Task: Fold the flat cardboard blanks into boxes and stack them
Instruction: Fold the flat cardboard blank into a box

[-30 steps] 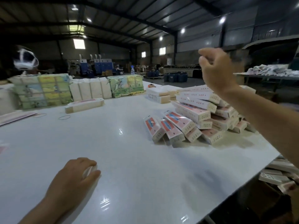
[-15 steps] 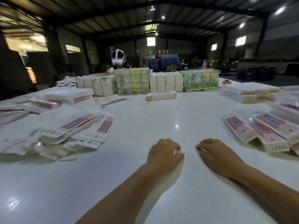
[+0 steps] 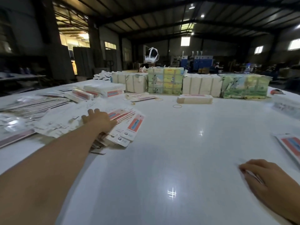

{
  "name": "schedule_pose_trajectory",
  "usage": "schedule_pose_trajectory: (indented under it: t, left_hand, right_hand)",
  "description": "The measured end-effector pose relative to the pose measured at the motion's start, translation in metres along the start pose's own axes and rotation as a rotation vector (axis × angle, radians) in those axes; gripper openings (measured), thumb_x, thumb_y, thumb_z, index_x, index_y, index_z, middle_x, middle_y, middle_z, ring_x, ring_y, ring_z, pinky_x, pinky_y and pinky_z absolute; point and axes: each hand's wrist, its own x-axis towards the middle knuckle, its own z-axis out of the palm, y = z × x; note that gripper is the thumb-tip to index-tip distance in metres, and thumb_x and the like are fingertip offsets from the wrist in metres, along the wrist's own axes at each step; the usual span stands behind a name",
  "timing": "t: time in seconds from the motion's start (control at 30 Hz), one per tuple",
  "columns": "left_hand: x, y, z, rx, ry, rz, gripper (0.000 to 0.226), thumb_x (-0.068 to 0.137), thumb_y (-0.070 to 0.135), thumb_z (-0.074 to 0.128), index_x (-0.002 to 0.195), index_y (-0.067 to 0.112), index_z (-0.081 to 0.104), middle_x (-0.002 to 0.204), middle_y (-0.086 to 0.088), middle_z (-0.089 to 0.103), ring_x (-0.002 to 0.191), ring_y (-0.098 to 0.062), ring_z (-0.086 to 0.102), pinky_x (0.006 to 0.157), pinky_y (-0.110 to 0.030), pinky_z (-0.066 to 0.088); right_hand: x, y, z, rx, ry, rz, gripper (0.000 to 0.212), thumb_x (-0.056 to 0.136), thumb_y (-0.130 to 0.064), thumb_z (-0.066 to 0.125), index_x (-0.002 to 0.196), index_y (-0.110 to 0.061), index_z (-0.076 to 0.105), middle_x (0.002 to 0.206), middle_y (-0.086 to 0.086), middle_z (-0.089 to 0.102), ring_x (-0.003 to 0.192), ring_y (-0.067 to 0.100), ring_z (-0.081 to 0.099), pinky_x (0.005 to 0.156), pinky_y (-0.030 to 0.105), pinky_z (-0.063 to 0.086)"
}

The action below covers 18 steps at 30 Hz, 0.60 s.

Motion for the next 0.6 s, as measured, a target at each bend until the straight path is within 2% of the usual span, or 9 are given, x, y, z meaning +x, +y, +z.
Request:
schedule_pose_trajectory:
  t: [0.07,0.13,0.2,0.27,0.4,0.5,0.53,0.6]
  left_hand:
    - [-0.002,0.002,0.006,0.121,0.021,0.073,0.044,0.089,0.044,0.043,0.121,0.017,0.054,0.122,-0.008,0.05,0.114,-0.027,0.042,0.094,-0.043,0.033]
    - [-0.01,0.012,0.006,0.307,0.083,0.232,0.029,0.087,0.023,0.046,0.114,0.017,0.058,0.105,-0.005,0.054,0.1,-0.024,0.048,0.083,-0.038,0.038]
    - [-0.019,0.017,0.002,0.407,0.103,0.31,0.028,0.085,0.014,0.05,0.11,0.017,0.061,0.086,-0.002,0.051,0.084,-0.021,0.049,0.067,-0.032,0.039]
    - [-0.022,0.017,-0.003,0.427,0.083,0.309,0.028,0.084,0.012,0.054,0.109,0.017,0.062,0.078,0.0,0.048,0.076,-0.019,0.049,0.06,-0.03,0.039]
    - [-0.041,0.027,-0.02,0.52,0.077,0.377,0.032,0.085,0.016,0.06,0.117,0.015,0.059,0.086,0.0,0.051,0.078,-0.02,0.053,0.062,-0.03,0.041]
    - [-0.079,0.063,-0.029,0.425,0.22,0.538,0.029,0.092,0.014,0.05,0.12,0.008,0.055,0.1,-0.006,0.056,0.091,-0.025,0.059,0.066,-0.033,0.043]
    - [-0.096,0.079,-0.029,0.397,0.302,0.616,0.028,0.092,0.008,0.047,0.119,0.006,0.055,0.103,-0.008,0.056,0.093,-0.026,0.06,0.064,-0.033,0.041]
    - [-0.131,0.11,-0.026,0.341,0.445,0.781,0.029,0.09,0.001,0.044,0.118,0.003,0.052,0.106,-0.01,0.054,0.092,-0.026,0.059,0.058,-0.034,0.037]
  right_hand:
    - [0.001,0.0,0.0,-0.016,0.0,-0.005,0.019,0.081,-0.009,0.069,0.098,-0.016,0.075,0.096,-0.006,0.058,0.099,0.03,0.059,0.089,0.048,0.046]
    - [0.002,-0.001,-0.001,-0.024,-0.002,-0.005,0.02,0.08,-0.008,0.069,0.098,-0.015,0.075,0.096,-0.003,0.059,0.099,0.032,0.059,0.089,0.049,0.046]
    - [0.0,-0.003,-0.001,-0.02,0.008,-0.009,0.019,0.081,-0.007,0.069,0.097,-0.014,0.075,0.097,-0.002,0.06,0.098,0.032,0.059,0.089,0.049,0.046]
    - [-0.002,-0.005,-0.003,-0.004,0.017,-0.013,0.019,0.082,-0.008,0.068,0.098,-0.015,0.075,0.097,-0.003,0.059,0.099,0.031,0.058,0.089,0.046,0.045]
    - [-0.004,-0.008,-0.007,-0.027,-0.017,-0.025,0.024,0.092,-0.022,0.057,0.112,-0.023,0.068,0.114,-0.007,0.059,0.106,0.015,0.05,0.09,0.028,0.037]
    - [-0.002,-0.01,-0.011,0.006,-0.075,-0.017,0.026,0.096,-0.024,0.051,0.116,-0.021,0.066,0.12,-0.005,0.058,0.108,0.012,0.049,0.089,0.022,0.035]
    - [-0.001,-0.013,-0.014,0.101,-0.05,0.018,0.025,0.096,-0.023,0.051,0.115,-0.018,0.067,0.119,-0.003,0.061,0.106,0.012,0.052,0.088,0.022,0.036]
    - [0.0,-0.022,-0.023,0.514,0.051,0.226,0.023,0.096,-0.023,0.054,0.106,-0.01,0.069,0.109,0.004,0.066,0.094,0.015,0.058,0.084,0.024,0.046]
